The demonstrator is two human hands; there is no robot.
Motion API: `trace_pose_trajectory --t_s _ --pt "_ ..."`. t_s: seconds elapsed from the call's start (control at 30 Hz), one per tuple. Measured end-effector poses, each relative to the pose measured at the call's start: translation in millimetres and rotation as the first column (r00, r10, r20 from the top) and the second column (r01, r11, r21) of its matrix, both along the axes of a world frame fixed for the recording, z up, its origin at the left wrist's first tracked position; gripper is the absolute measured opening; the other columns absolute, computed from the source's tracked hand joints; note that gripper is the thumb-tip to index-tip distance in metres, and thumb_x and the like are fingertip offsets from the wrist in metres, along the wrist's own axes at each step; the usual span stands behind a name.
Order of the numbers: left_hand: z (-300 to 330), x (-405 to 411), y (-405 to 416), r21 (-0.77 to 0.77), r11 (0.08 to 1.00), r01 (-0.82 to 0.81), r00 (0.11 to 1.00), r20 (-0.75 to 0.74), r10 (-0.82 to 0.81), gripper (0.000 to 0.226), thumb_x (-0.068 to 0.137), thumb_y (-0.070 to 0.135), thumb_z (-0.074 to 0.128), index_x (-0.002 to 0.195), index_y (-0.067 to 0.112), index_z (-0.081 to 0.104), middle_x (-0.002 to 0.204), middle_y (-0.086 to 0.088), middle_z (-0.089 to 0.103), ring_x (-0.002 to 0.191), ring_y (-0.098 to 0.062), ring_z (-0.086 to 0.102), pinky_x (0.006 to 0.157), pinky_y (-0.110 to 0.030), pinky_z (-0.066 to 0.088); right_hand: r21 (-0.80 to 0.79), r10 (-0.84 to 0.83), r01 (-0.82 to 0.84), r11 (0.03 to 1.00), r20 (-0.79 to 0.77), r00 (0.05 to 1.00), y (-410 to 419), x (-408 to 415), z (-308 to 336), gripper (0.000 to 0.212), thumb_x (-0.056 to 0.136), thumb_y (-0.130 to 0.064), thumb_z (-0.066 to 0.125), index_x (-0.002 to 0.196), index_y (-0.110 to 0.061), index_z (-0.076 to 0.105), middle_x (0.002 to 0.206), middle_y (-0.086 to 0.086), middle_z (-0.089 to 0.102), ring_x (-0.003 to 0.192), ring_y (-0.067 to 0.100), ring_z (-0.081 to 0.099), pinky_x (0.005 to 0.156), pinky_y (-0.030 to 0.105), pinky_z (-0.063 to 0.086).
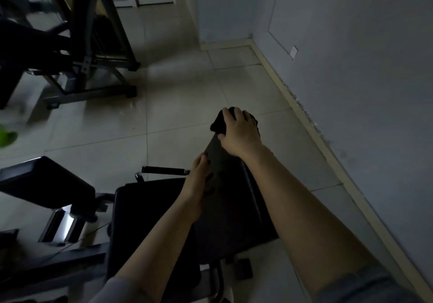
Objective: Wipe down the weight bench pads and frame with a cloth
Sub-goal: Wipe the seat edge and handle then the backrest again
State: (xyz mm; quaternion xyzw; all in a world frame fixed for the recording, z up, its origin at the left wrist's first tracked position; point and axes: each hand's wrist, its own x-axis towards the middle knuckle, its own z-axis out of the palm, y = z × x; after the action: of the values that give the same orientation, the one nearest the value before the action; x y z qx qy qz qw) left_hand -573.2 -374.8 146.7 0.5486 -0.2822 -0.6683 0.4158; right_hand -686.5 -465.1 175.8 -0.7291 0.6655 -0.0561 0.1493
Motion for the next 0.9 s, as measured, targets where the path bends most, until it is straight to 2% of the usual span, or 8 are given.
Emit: trace_pose_trajectory --t_s 0.1,0.27,0.37,0.53,0.67,0.77,0.83,0.9 --pt "-6 -7 18 0.053 0.997 0.053 0.998 -0.030 -0.051 0.045 0.095 0.055 0.029 0.130 0.033 0.047 0.111 0.014 0.054 0.093 -0.001 0.052 0.085 -0.033 0.040 -0.045 0.043 -0.041 0.998 0.051 0.998 54 -11 0 0.062 0.097 -0.029 0.044 0.150 -0.019 0.015 0.159 0.010 0.000 0.145 0.032 0.002 0.119 0.044 0.011" --pt "-20 -4 32 0.009 0.996 0.092 0.995 -0.036 -0.091 0.043 0.095 0.050 0.032 0.131 0.032 0.049 0.126 0.013 0.054 0.115 -0.005 0.050 0.095 -0.030 0.038 -0.193 0.065 -0.043 0.980 0.112 0.992 188 -38 -13 0.054 0.094 -0.033 0.043 0.146 -0.021 0.031 0.157 0.007 0.018 0.143 0.029 0.022 0.111 0.042 0.033" --pt "-22 -3 41 0.001 0.996 0.086 0.996 -0.026 -0.086 0.031 0.095 0.035 0.046 0.121 0.025 0.059 0.121 -0.001 0.064 0.110 -0.015 0.060 0.097 -0.034 0.045 -0.193 0.068 -0.052 0.980 0.081 0.994 226 -46 -20 0.056 0.094 -0.040 0.034 0.146 -0.022 0.029 0.157 0.006 0.021 0.142 0.026 0.022 0.108 0.037 0.035" --pt "-8 0 56 -0.141 0.983 0.117 0.993 0.033 -0.114 0.022 0.092 0.018 0.054 0.112 0.021 0.063 0.109 -0.002 0.068 0.101 -0.014 0.065 0.086 -0.027 0.050 -0.188 -0.013 0.025 0.982 0.067 0.998 182 -29 -15 0.056 0.092 -0.036 0.043 0.145 -0.022 0.032 0.156 0.010 0.021 0.142 0.033 0.023 0.110 0.045 0.033" --pt "8 6 37 -0.092 0.991 0.096 0.986 -0.126 -0.107 0.033 0.090 0.013 0.057 0.123 0.013 0.057 0.110 -0.006 0.067 0.096 -0.019 0.066 0.083 -0.031 0.053 -0.044 -0.036 0.043 0.998 0.145 0.989 128 -18 5 0.061 0.091 -0.030 0.052 0.147 -0.026 0.027 0.159 0.004 0.006 0.146 0.024 0.003 0.118 0.042 0.018" --pt "23 23 23 -0.039 0.999 0.031 0.951 -0.306 -0.041 0.025 0.088 0.009 0.056 0.113 0.008 0.061 0.102 -0.009 0.069 0.091 -0.021 0.066 0.080 -0.032 0.054 0.027 -0.060 0.053 0.998 0.372 0.926 117 -15 25 0.053 0.089 -0.038 0.057 0.139 -0.026 0.042 0.153 -0.002 0.026 0.143 0.017 0.019 0.113 0.032 0.024" --pt "29 31 22 -0.094 0.995 0.014 0.948 -0.315 -0.043 0.017 0.089 0.004 0.052 0.103 0.006 0.061 0.092 -0.009 0.068 0.083 -0.018 0.066 0.076 -0.027 0.054 0.074 -0.060 0.030 0.997 0.457 0.887 115 -2 33 0.042 0.092 -0.033 0.055 0.132 -0.025 0.049 0.136 -0.003 0.050 0.129 0.015 0.043 0.094 0.021 0.035" --pt "33 32 23 -0.132 0.991 0.031 0.958 -0.279 -0.067 0.016 0.091 -0.001 0.047 0.097 0.004 0.061 0.083 -0.009 0.065 0.069 -0.013 0.064 0.066 -0.022 0.052 0.147 -0.083 0.011 0.989 0.492 0.867 112 17 36 0.033 0.096 -0.021 0.048 0.128 -0.024 0.051 0.111 -0.002 0.063 0.107 0.014 0.059 0.076 0.018 0.041"
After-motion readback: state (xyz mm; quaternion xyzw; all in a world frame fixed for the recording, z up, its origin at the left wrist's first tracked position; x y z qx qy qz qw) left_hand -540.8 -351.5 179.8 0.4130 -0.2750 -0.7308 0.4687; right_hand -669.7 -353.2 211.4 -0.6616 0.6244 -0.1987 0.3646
